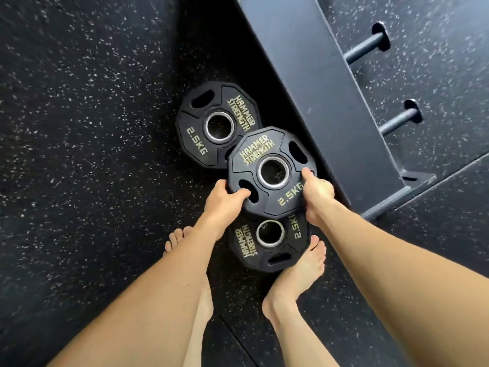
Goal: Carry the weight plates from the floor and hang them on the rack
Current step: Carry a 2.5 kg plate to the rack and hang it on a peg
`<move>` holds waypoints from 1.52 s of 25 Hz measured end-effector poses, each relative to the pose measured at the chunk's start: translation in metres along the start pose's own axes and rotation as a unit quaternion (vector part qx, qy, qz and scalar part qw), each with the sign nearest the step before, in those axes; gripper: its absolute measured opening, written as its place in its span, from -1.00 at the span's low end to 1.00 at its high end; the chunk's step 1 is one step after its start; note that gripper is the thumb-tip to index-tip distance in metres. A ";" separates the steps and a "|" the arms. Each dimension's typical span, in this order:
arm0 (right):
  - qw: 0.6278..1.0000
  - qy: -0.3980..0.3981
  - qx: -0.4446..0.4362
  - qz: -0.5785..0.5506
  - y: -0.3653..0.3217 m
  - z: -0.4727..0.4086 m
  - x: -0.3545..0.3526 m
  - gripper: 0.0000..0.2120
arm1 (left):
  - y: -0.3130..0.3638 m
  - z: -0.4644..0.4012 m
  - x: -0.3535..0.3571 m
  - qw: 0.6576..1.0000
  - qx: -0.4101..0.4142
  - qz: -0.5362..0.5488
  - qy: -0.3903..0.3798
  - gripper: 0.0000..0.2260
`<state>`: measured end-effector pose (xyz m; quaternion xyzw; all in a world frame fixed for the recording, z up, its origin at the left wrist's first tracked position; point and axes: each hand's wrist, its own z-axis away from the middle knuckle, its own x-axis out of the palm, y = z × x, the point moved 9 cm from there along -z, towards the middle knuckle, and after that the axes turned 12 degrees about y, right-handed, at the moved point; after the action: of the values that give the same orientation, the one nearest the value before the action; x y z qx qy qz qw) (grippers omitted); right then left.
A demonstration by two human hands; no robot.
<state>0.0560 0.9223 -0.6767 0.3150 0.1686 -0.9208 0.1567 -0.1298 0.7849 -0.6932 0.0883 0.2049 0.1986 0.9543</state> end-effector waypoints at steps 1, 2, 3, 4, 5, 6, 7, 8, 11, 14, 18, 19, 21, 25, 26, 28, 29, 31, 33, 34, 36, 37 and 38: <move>1.000 -0.002 0.005 -0.026 0.000 -0.001 0.004 -0.51 | 0.003 -0.003 0.002 1.000 0.006 0.005 0.008 -0.72; 0.999 -0.007 0.010 -0.044 0.000 -0.001 0.006 -0.51 | 0.006 -0.005 0.003 1.000 0.007 0.014 0.014 -0.75; 0.999 -0.013 0.014 -0.048 0.001 -0.003 0.007 -0.53 | 0.008 -0.006 0.003 1.000 0.005 0.022 0.017 -0.74; 0.999 -0.021 0.015 -0.046 0.001 -0.001 0.006 -0.59 | 0.010 -0.004 0.002 0.999 0.005 0.030 0.018 -0.73; 0.999 -0.031 0.015 -0.042 0.002 0.002 0.003 -0.68 | 0.012 -0.002 -0.002 0.999 0.004 0.034 0.021 -0.70; 0.998 -0.039 0.017 -0.043 0.004 0.009 -0.002 -0.76 | 0.014 0.004 -0.007 0.999 0.004 0.036 0.024 -0.67; 0.997 -0.052 0.022 -0.047 0.007 0.017 -0.007 -0.81 | 0.016 0.011 -0.014 0.999 0.006 0.034 0.023 -0.66; 0.996 -0.069 0.027 -0.052 0.011 0.029 -0.011 -0.82 | 0.019 0.021 -0.023 0.999 0.011 0.029 0.020 -0.65; 0.991 -0.127 0.020 -0.037 0.015 0.073 -0.033 -0.68 | 0.028 0.062 -0.056 0.999 0.031 0.024 0.017 -0.63; 0.986 -0.164 -0.010 0.016 0.009 0.134 -0.069 -0.42 | 0.043 0.124 -0.098 0.997 0.067 0.016 0.019 -0.64; 0.979 -0.190 -0.071 0.009 -0.011 0.230 -0.133 -0.61 | 0.067 0.222 -0.155 0.994 0.105 0.021 0.022 -0.69; 0.977 -0.201 -0.077 0.003 -0.015 0.257 -0.153 -0.62 | 0.071 0.250 -0.170 0.994 0.106 0.030 0.021 -0.70; 0.972 -0.221 -0.078 -0.010 -0.022 0.313 -0.191 -0.49 | 0.082 0.308 -0.201 0.992 0.111 0.063 0.019 -0.73; 0.968 -0.223 -0.117 -0.008 -0.038 0.419 -0.266 -0.57 | 0.105 0.428 -0.260 0.980 0.167 0.108 0.024 -0.73; 0.966 -0.226 -0.127 -0.014 -0.042 0.441 -0.281 -0.60 | 0.109 0.455 -0.273 0.977 0.179 0.114 0.027 -0.72; 0.962 -0.223 -0.154 -0.025 -0.050 0.492 -0.317 -0.64 | 0.113 0.515 -0.299 0.969 0.204 0.136 0.028 -0.72; 0.958 -0.224 -0.176 -0.028 -0.054 0.515 -0.335 -0.69 | 0.113 0.544 -0.312 0.964 0.215 0.152 0.031 -0.71; 0.946 -0.233 -0.223 -0.023 -0.058 0.558 -0.366 -0.82 | 0.108 0.595 -0.337 0.955 0.234 0.173 0.047 -0.70; 0.929 -0.251 -0.271 -0.014 -0.059 0.592 -0.389 -0.87 | 0.096 0.636 -0.354 0.945 0.249 0.200 0.066 -0.72; 0.920 -0.262 -0.292 -0.013 -0.060 0.604 -0.397 -0.87 | 0.088 0.652 -0.358 0.940 0.251 0.217 0.073 -0.73; 0.895 -0.291 -0.338 0.007 -0.061 0.626 -0.410 -0.89 | 0.067 0.685 -0.366 0.924 0.252 0.268 0.105 -0.76; 0.879 -0.308 -0.362 0.026 -0.062 0.635 -0.414 -0.89 | 0.054 0.700 -0.369 0.912 0.252 0.296 0.134 -0.77; 0.860 -0.330 -0.386 0.048 -0.064 0.643 -0.417 -0.89 | 0.042 0.715 -0.369 0.896 0.251 0.326 0.166 -0.76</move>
<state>0.0050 0.7927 0.0797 -0.0852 0.4341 -0.8231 0.3562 -0.1485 0.6069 0.0928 0.3529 0.3634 0.4520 0.7342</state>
